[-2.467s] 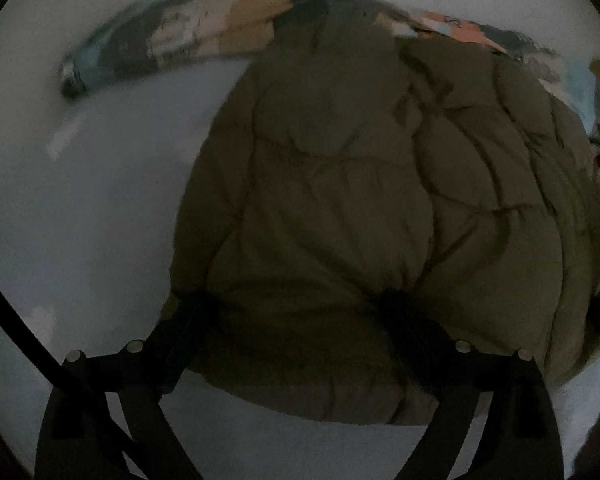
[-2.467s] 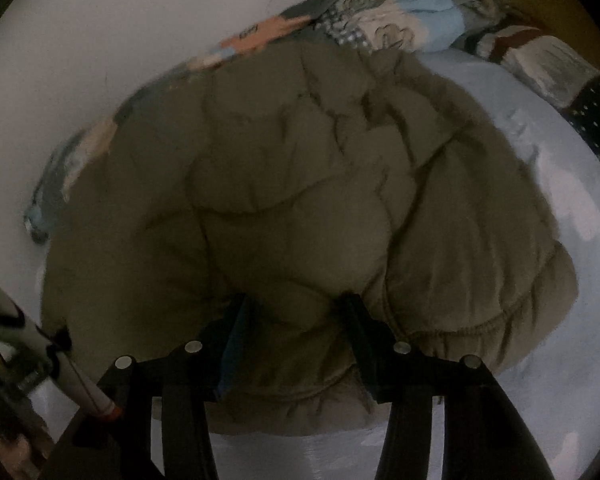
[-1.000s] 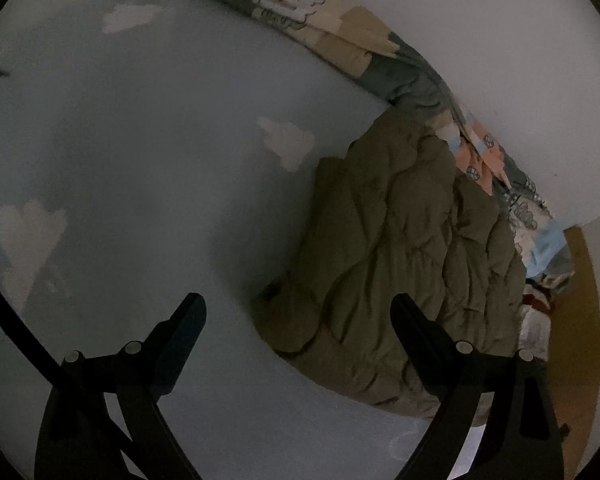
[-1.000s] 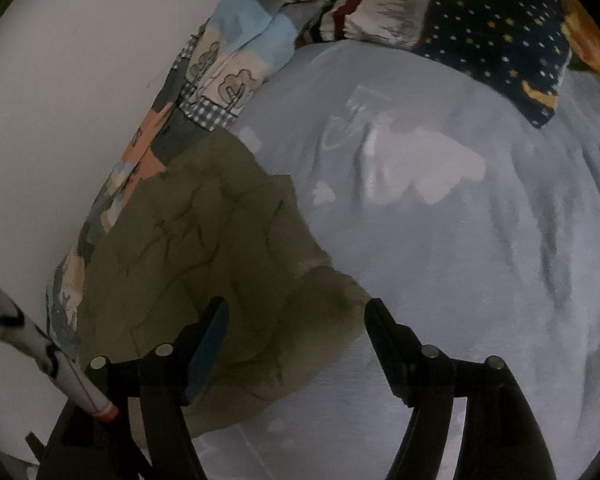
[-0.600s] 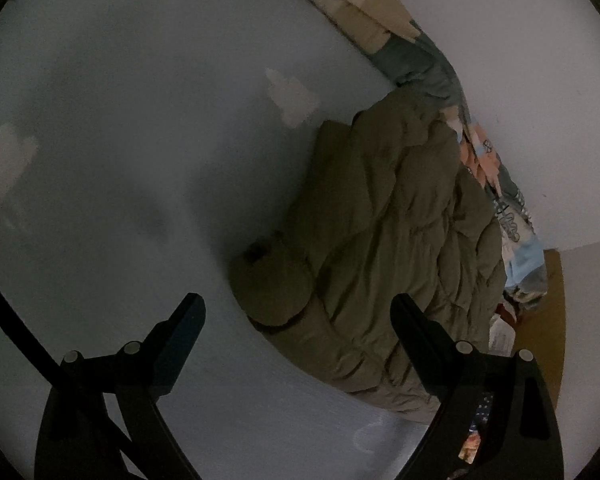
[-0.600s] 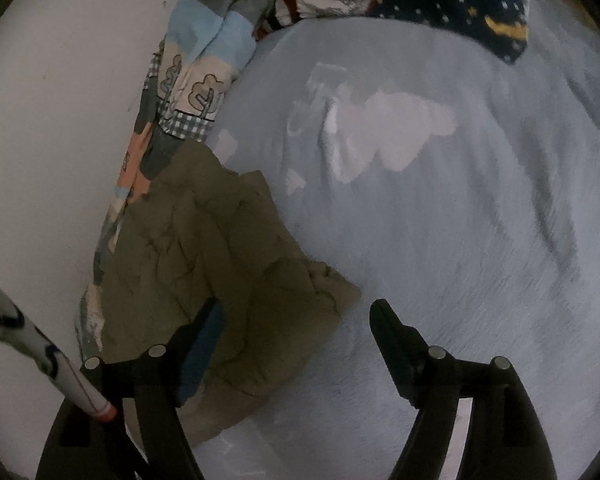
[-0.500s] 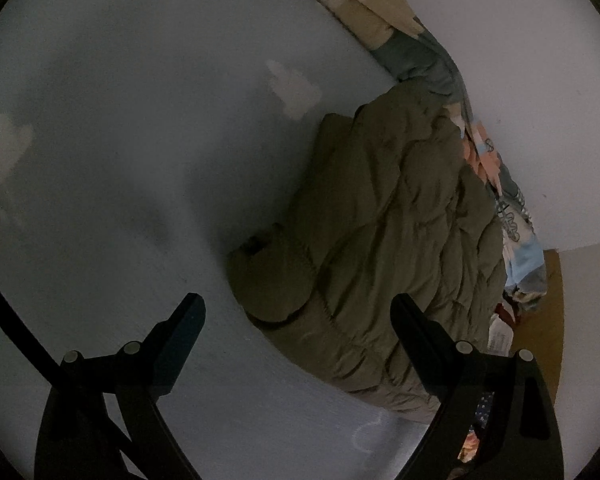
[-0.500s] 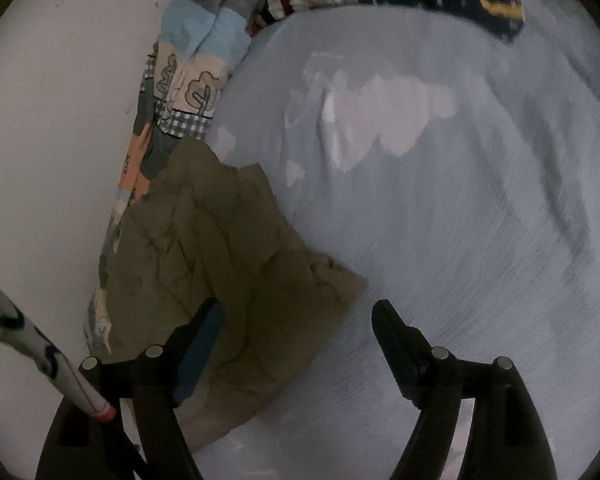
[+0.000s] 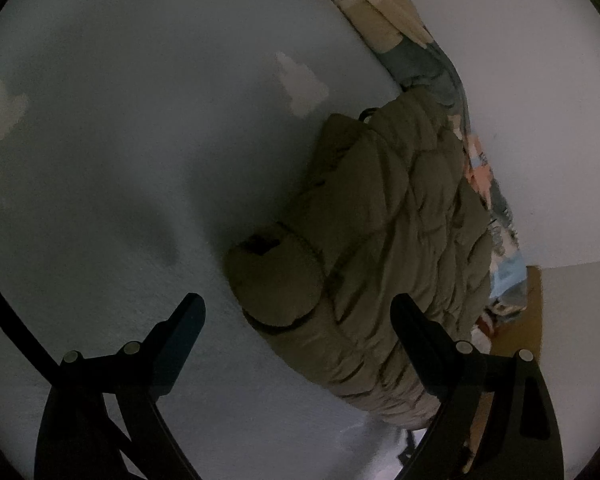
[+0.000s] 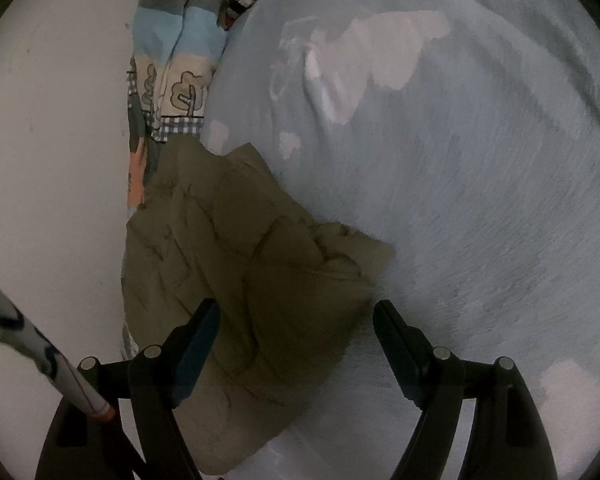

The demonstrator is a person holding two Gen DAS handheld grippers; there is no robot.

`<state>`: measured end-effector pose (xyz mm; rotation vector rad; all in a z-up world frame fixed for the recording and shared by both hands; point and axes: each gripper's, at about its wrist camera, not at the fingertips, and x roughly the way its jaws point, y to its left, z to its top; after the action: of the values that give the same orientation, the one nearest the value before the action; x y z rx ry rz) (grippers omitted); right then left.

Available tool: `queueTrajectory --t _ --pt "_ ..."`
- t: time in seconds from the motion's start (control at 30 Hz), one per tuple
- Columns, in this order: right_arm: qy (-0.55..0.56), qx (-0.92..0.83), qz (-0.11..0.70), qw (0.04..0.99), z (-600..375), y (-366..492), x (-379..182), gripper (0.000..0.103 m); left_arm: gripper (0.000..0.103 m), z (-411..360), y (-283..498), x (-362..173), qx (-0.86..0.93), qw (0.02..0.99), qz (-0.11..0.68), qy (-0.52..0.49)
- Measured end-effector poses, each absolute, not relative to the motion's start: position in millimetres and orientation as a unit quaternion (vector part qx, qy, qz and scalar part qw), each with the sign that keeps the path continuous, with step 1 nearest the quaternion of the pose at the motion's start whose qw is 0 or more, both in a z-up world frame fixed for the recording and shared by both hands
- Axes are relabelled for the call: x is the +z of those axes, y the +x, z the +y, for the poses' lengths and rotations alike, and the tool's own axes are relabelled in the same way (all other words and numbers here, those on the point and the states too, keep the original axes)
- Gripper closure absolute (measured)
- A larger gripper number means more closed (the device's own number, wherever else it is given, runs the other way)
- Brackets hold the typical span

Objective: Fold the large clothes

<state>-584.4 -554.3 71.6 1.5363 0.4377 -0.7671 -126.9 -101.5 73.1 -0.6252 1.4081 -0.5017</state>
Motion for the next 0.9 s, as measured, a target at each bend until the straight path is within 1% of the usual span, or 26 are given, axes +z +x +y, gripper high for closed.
queueTrajectory --t 0.17,0.23,0.3,0.4,0.43,0.47,0.5,0.53,0.57,0.6,0.67,0.7,0.8,0.9 --pt "0.690 -0.332 0.175 0.619 -552 -580 57 0.019 0.010 -105 -125 54 -0.218 0.677 0.633 -0.305" --pt "0.699 -0.328 0.164 0.615 -552 -578 50 0.019 0.010 -110 -125 44 -0.226 0.666 0.629 -0.330" --pt "0.707 -0.318 0.152 0.614 -554 -576 43 0.016 0.010 -114 -124 37 -0.231 0.661 0.624 -0.347" --pt "0.707 -0.314 0.137 0.619 -557 -571 38 0.016 0.010 -121 -126 37 -0.235 0.674 0.606 -0.350" --pt "0.705 -0.314 0.136 0.622 -558 -568 38 0.015 0.018 -126 -127 42 -0.240 0.685 0.600 -0.336" --pt "0.701 -0.316 0.140 0.623 -558 -566 38 0.017 0.025 -133 -128 50 -0.240 0.704 0.597 -0.301" --pt "0.691 -0.322 0.150 0.629 -558 -563 41 0.027 0.028 -139 -129 58 -0.242 0.720 0.591 -0.271" --pt "0.680 -0.327 0.158 0.637 -558 -561 45 0.034 0.033 -143 -130 65 -0.245 0.731 0.584 -0.252" --pt "0.664 -0.333 0.170 0.648 -558 -558 51 0.043 0.039 -148 -132 72 -0.248 0.744 0.576 -0.229" --pt "0.641 -0.339 0.190 0.662 -558 -553 60 0.051 0.042 -153 -134 79 -0.249 0.757 0.569 -0.206" --pt "0.585 -0.353 0.224 0.694 -556 -543 79 0.057 0.048 -161 -139 91 -0.252 0.778 0.552 -0.162" --pt "0.544 -0.364 0.250 0.714 -552 -536 93 0.060 0.049 -166 -143 98 -0.253 0.790 0.542 -0.134" --pt "0.429 -0.386 0.299 0.760 -537 -513 122 0.064 0.051 -179 -154 115 -0.261 0.817 0.509 -0.072" --pt "0.338 -0.402 0.327 0.786 -521 -497 143 0.066 0.053 -182 -161 130 -0.273 0.831 0.482 -0.042"
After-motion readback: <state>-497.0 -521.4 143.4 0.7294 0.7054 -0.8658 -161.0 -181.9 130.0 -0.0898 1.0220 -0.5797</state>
